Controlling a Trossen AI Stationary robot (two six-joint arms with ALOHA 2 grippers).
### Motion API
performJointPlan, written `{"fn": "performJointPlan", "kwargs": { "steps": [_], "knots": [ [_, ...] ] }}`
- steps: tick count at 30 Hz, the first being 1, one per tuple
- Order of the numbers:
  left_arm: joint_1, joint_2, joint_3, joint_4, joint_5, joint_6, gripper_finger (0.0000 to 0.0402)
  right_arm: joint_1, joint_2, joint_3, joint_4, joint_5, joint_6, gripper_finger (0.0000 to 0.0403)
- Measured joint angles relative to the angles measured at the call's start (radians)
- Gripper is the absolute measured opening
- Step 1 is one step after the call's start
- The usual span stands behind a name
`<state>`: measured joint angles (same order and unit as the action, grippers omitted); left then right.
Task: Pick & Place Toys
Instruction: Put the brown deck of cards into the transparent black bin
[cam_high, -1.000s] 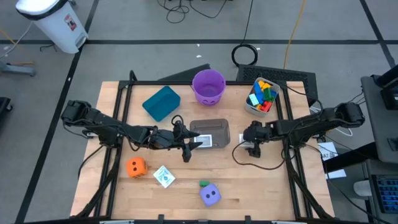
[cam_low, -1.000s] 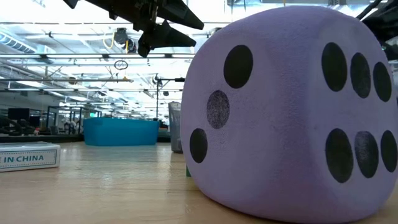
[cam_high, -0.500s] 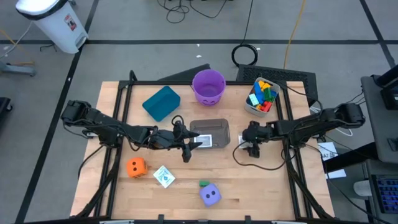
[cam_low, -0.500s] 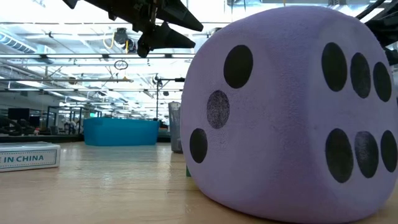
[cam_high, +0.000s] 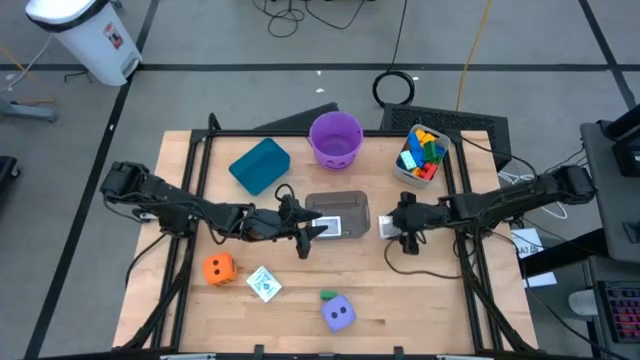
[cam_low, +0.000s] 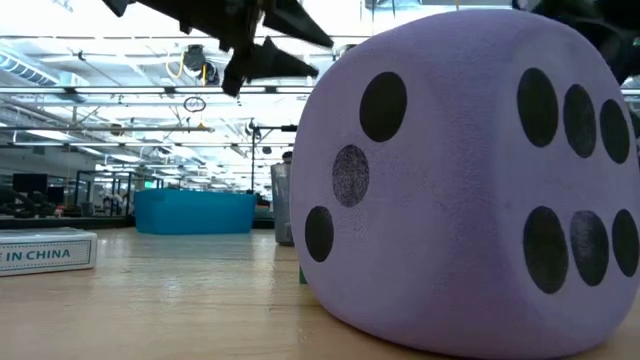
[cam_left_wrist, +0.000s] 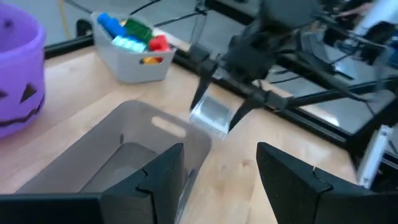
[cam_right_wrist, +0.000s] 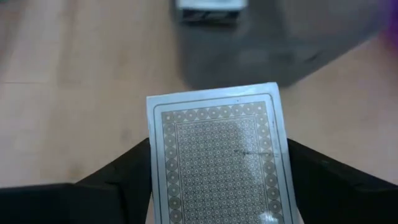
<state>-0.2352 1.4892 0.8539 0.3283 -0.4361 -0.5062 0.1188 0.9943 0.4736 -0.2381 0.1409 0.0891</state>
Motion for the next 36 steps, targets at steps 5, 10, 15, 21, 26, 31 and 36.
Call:
{"fn": "performJointPlan", "kwargs": {
  "steps": [5, 10, 15, 21, 26, 31, 36],
  "knots": [
    [0.009, 0.11, 0.0, 0.184, -0.017, -0.01, 0.0209, 0.116, -0.002, 0.039, 0.069, 0.282, -0.118, 0.0276],
    [0.044, 0.25, 0.002, 0.478, -0.01, 0.066, 0.0209, 0.227, 0.022, 0.039, 0.215, 0.473, -0.268, 0.0277],
    [0.08, 0.335, 0.076, 0.497, 0.047, 0.066, 0.0209, 0.299, 0.058, 0.04, 0.403, 0.606, -0.427, 0.0276],
    [0.097, 0.438, 0.254, 0.36, 0.185, 0.068, 0.0209, 0.322, 0.128, 0.041, 0.574, 0.621, -0.548, 0.0277],
    [0.097, 0.508, 0.395, 0.207, 0.192, 0.076, 0.0209, 0.323, 0.178, 0.041, 0.579, 0.626, -0.551, 0.0278],
    [0.107, 0.514, 0.446, 0.11, 0.193, 0.058, 0.0192, 0.322, 0.19, 0.041, 0.6, 0.627, -0.554, 0.0278],
    [0.109, 0.514, 0.446, 0.115, 0.177, 0.025, 0.0084, 0.322, 0.191, 0.041, 0.614, 0.633, -0.549, 0.0288]
  ]
}}
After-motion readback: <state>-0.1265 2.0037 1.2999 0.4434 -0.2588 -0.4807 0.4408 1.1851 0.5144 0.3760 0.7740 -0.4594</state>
